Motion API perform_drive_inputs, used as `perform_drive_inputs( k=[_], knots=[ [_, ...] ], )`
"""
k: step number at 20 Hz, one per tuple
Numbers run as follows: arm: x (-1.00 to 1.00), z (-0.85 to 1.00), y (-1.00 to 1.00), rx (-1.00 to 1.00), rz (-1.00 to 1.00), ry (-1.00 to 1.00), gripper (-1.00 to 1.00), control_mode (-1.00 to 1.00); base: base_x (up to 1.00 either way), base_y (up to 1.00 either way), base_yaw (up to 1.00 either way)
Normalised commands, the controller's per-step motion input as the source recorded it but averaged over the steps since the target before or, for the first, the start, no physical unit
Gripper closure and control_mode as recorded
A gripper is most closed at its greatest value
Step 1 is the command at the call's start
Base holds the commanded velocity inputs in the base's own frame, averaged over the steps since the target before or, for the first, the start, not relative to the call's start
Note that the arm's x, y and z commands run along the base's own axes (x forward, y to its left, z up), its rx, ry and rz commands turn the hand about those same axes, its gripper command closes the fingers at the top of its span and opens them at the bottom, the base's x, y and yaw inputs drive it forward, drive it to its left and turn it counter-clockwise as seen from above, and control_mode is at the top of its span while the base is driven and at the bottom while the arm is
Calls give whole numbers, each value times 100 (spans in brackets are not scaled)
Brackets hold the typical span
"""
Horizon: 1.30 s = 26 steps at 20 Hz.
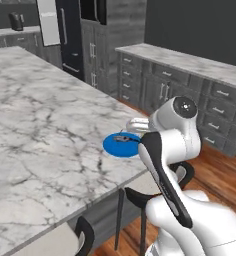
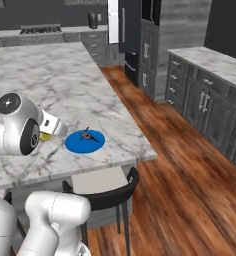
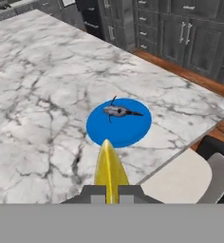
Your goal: Take the lemon wedge from the fridge and place it on the plate with fish on the dining counter.
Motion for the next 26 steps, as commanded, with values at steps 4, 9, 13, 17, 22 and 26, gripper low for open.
perform_drive_inputs(
  k=[4,9,13,17,22,26],
  knots=[
    [0,0,0,0,0,0,100,100,79,0,0],
    [33,-6,-4,0,0,2,100,-100,28,0,0],
    [100,-18,-6,0,8,9,100,-100,0,0,0],
    [100,-35,0,-5,15,5,100,-100,0,0,0],
    [100,-52,8,-6,24,14,100,-100,0,0,0],
    [91,-62,40,-14,27,22,100,-100,0,0,0]
  ],
)
